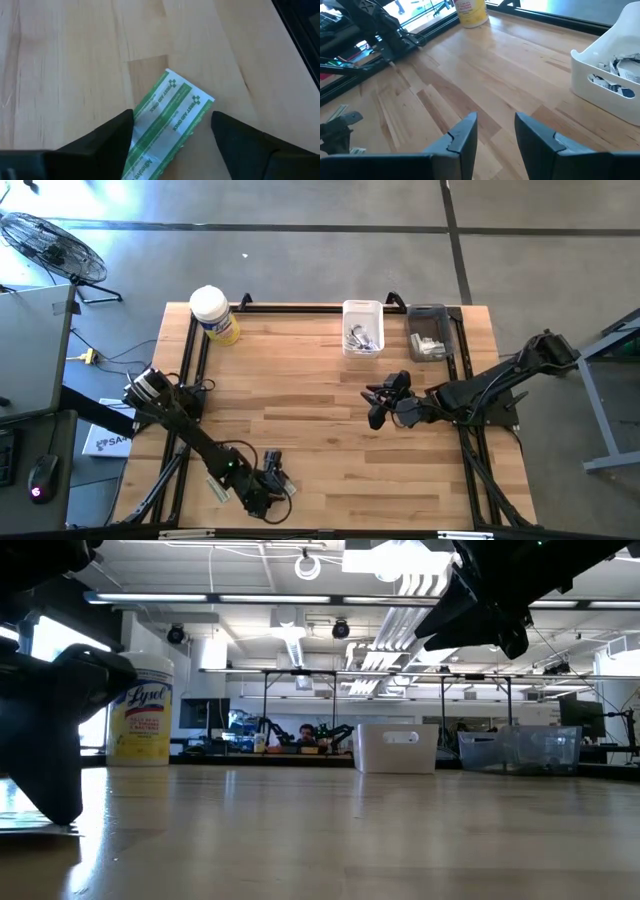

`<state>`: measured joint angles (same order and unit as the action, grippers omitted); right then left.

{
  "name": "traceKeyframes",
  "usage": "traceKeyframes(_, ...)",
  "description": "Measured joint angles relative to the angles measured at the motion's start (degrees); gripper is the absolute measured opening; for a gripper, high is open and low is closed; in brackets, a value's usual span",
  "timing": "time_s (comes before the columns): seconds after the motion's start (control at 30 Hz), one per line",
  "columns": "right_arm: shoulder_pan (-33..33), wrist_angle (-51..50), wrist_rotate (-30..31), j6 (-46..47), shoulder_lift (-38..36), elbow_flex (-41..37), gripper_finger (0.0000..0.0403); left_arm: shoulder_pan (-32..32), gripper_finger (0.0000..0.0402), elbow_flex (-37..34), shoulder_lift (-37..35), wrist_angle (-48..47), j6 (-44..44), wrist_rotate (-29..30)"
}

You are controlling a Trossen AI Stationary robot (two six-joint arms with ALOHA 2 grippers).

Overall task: Pick & Place First Aid Supplies
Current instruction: Put the green bandage into the black bin

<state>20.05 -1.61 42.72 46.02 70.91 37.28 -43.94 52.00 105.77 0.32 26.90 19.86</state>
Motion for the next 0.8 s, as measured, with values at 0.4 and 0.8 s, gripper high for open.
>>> traceKeyframes(0.4, 0.0, 0.2, -1.24, 0.0, -0.02, 0.02, 0.0124, 0.0, 0.0146, -0.05, 0.2, -0.34, 0.55, 2.11)
traceKeyframes(0.8, 0.0, 1.18, -1.44, -1.49, -0.02, 0.02, 0.0124, 0.07, 0.0061, -0.15, 0.25, -0.17, 0.35, 3.52)
